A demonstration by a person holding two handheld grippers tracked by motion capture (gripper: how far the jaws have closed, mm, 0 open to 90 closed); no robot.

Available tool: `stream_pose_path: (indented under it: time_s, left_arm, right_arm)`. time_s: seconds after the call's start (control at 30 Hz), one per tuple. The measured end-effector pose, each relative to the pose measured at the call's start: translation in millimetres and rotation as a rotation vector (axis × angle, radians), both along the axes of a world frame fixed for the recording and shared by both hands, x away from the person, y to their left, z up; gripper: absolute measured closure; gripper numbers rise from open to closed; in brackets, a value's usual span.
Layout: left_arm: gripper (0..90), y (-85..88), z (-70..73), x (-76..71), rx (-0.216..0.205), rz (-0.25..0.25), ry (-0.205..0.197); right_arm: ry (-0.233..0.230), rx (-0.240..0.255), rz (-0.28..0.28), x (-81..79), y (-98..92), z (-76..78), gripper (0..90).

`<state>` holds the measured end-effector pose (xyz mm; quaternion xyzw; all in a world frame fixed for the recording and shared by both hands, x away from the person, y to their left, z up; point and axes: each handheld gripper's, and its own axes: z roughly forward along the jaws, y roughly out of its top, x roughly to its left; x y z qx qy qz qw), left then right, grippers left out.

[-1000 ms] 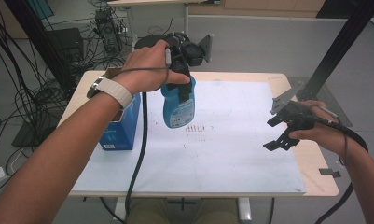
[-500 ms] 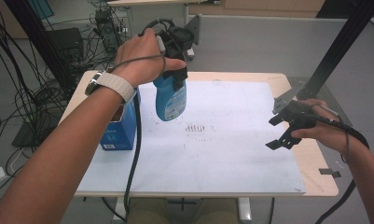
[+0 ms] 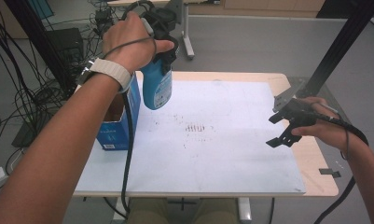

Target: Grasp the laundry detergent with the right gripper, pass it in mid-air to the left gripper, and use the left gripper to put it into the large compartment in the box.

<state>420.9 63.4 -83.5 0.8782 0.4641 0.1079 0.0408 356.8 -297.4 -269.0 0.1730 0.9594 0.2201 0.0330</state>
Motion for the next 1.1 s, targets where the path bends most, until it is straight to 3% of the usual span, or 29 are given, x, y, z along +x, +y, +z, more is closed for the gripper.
stream_pose_path:
  time_s: [0.2, 0.43, 1.1]
  left_arm:
    - [37.1, 14.6, 8.6, 5.6, -0.003, 0.079, 0.000]
    - [37.1, 30.8, 12.8, 10.9, -0.012, 0.179, -0.030]
    - [37.0, 85.6, 25.4, 22.6, -0.029, 0.376, -0.028]
  right_arm:
    - [-0.001, 0.002, -0.002, 2.5, -1.9, -1.0, 10.7]
    - [-0.001, 0.000, 0.001, 7.9, -2.2, -2.2, 10.9]
    - [0.002, -0.004, 0.016, 20.3, -1.3, -4.4, 10.9]
